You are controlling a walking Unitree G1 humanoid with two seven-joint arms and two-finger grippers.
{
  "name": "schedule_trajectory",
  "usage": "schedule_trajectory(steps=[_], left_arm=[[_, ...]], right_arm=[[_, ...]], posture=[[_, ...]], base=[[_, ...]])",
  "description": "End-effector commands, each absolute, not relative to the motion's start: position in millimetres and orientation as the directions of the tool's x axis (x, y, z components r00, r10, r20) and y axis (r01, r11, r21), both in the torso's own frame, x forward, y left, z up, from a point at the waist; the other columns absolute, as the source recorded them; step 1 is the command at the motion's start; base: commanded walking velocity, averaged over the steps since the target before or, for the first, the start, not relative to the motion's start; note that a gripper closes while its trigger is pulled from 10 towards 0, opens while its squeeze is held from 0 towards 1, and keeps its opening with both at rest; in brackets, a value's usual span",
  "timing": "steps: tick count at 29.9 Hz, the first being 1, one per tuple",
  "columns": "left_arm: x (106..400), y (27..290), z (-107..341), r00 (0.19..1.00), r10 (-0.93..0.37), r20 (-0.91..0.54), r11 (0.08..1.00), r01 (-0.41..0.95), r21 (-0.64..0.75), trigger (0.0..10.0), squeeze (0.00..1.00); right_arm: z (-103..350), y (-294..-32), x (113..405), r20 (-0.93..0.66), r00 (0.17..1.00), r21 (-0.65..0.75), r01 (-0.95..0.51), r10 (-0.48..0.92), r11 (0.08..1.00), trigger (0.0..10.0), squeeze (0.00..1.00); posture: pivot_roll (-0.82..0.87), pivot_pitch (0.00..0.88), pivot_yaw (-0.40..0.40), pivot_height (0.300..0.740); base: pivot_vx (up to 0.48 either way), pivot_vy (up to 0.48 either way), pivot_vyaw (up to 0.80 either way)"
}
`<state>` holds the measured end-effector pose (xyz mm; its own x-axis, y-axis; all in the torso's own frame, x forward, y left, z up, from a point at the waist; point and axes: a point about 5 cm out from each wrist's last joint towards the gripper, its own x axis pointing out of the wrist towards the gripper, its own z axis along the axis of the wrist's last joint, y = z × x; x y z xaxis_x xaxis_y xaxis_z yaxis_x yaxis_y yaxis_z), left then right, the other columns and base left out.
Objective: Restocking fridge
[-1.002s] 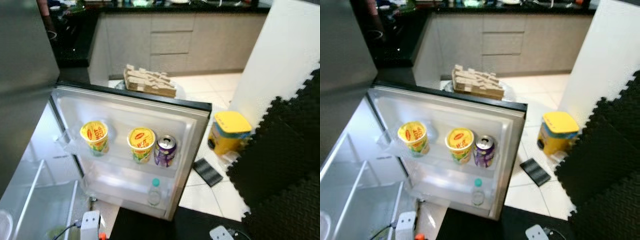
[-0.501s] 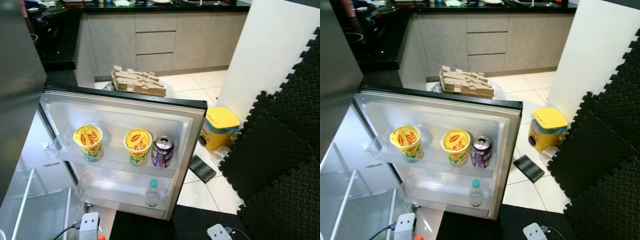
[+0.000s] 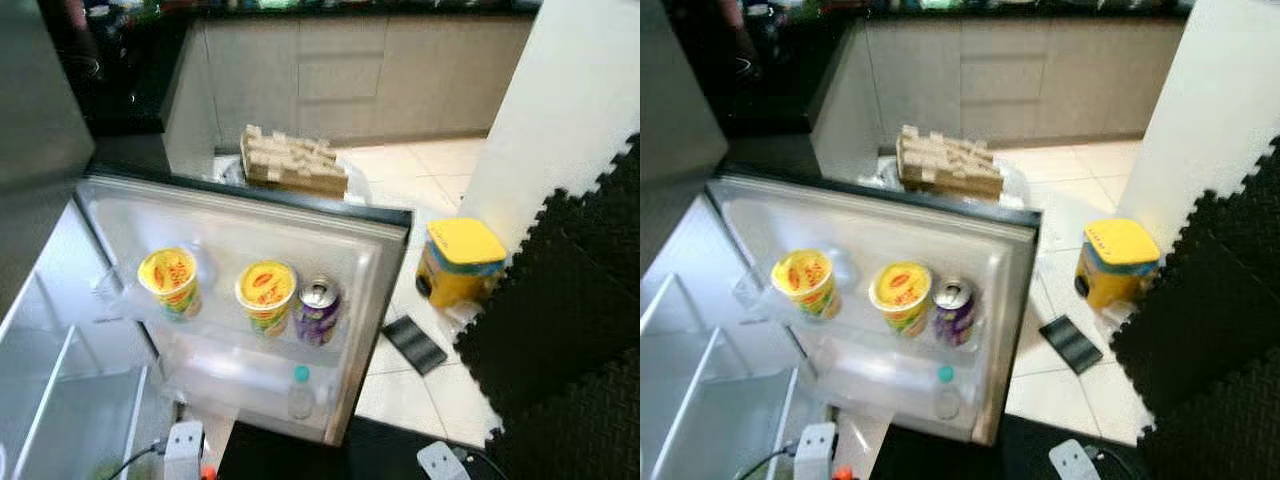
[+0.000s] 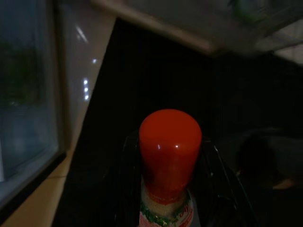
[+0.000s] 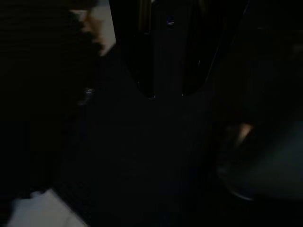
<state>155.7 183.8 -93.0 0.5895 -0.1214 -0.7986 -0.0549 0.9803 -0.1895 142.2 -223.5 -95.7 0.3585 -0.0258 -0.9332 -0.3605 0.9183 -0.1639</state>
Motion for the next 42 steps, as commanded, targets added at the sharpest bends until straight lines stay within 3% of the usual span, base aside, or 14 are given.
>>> schedule_trajectory(steps=[1, 31, 42], left_arm=[[155, 186, -93, 0.593, -0.111, -0.798, 0.981, -0.062, -0.182, 10.0, 0.0], [171, 194, -85, 0.649, -0.065, -0.758, 0.981, -0.098, -0.168, 10.0, 0.0], [173, 208, -82, 0.664, 0.003, -0.748, 0.977, -0.163, -0.14, 10.0, 0.0]], right_arm=[[-96, -220, 142, -0.93, 0.366, -0.154, -0.351, -0.016, 0.923, 10.0, 0.0], [-94, -221, 149, -0.924, 0.381, -0.166, -0.352, -0.021, 0.921, 10.0, 0.0], [-91, -225, 154, -0.918, 0.395, -0.177, -0.349, -0.026, 0.92, 10.0, 0.0]], posture=[[-0.04, 0.0, -0.013, 0.74], [-0.04, 0.0, -0.016, 0.74], [-0.04, 0.0, -0.016, 0.74]], base=[[0.0, 0.0, 0.0], [0.0, 0.0, -0.16], [0.0, -0.235, 0.0]])
